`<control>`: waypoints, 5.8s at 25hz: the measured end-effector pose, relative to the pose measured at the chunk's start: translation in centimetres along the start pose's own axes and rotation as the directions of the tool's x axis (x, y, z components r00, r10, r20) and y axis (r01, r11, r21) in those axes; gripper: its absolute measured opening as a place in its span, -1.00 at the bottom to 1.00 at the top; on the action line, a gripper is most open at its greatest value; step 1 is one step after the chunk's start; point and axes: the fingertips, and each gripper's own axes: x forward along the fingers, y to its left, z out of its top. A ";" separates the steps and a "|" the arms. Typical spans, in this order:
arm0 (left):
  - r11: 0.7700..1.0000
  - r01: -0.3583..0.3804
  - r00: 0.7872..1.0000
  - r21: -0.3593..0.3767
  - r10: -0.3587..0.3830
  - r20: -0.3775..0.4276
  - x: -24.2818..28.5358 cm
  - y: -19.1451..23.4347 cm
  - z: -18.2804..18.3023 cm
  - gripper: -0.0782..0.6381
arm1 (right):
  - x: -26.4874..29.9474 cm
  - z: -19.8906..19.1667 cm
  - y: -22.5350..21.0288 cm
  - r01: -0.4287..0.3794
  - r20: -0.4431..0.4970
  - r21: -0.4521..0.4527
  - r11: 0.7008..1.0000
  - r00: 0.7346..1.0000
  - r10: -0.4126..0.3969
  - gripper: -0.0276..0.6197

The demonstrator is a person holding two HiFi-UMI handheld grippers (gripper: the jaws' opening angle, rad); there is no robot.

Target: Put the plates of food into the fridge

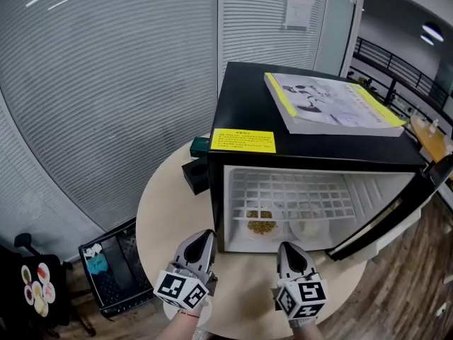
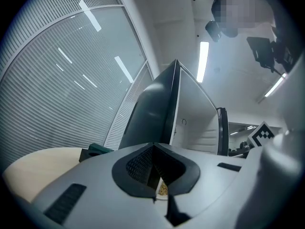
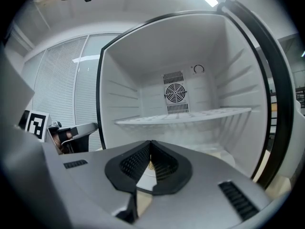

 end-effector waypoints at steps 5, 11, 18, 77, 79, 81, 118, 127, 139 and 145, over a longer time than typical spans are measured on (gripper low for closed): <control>1.000 0.020 1.000 0.000 -0.020 0.002 -1.0 -1.8 0.6 -0.76 | -1.9 0.8 0.2 0.000 0.018 0.009 1.000 1.000 0.000 -0.89; 0.998 0.057 0.998 0.009 -0.057 0.002 -1.8 -4.2 1.1 -0.76 | -4.1 2.1 0.6 0.003 0.047 0.019 1.000 0.999 -0.004 -0.89; 0.991 0.133 0.991 0.027 -0.132 -0.021 -3.3 -7.7 1.0 -0.76 | -6.5 3.6 1.8 -0.002 0.076 0.028 1.000 0.997 0.000 -0.89; 0.980 -0.161 0.987 0.119 0.160 0.020 -24.4 -1.8 2.2 -0.76 | -14.7 -15.4 25.6 -0.311 -0.247 0.504 0.806 0.842 0.479 -0.84; 0.977 -0.174 0.985 0.121 0.173 0.017 -24.9 -1.6 2.0 -0.76 | -14.9 -16.2 26.2 -0.306 -0.259 0.535 0.788 0.828 0.498 -0.80; 0.976 -0.175 0.984 0.127 0.176 0.004 -25.3 -1.8 1.5 -0.76 | -15.4 -17.0 26.9 -0.299 -0.268 0.565 0.769 0.815 0.514 -0.75; 0.976 0.220 0.951 -0.002 -0.215 -0.222 -25.3 4.3 -6.7 -0.76 | -9.7 -27.4 27.8 0.044 -0.050 0.992 0.120 0.998 0.042 -0.50; 0.979 0.204 0.951 -0.021 -0.203 -0.234 -26.6 4.5 -7.5 -0.76 | -10.2 -26.7 27.9 -0.021 0.018 0.998 0.057 0.999 0.044 -0.81; 0.981 0.194 0.955 -0.006 -0.190 -0.226 -26.8 4.5 -6.3 -0.76 | -11.9 -26.2 26.8 -0.012 0.009 0.999 0.043 0.998 0.055 -0.86; 0.977 0.214 0.954 -0.011 -0.212 -0.213 -25.5 3.2 -5.4 -0.76 | -12.9 -24.0 24.3 -0.020 0.020 1.000 0.009 1.000 0.000 -0.86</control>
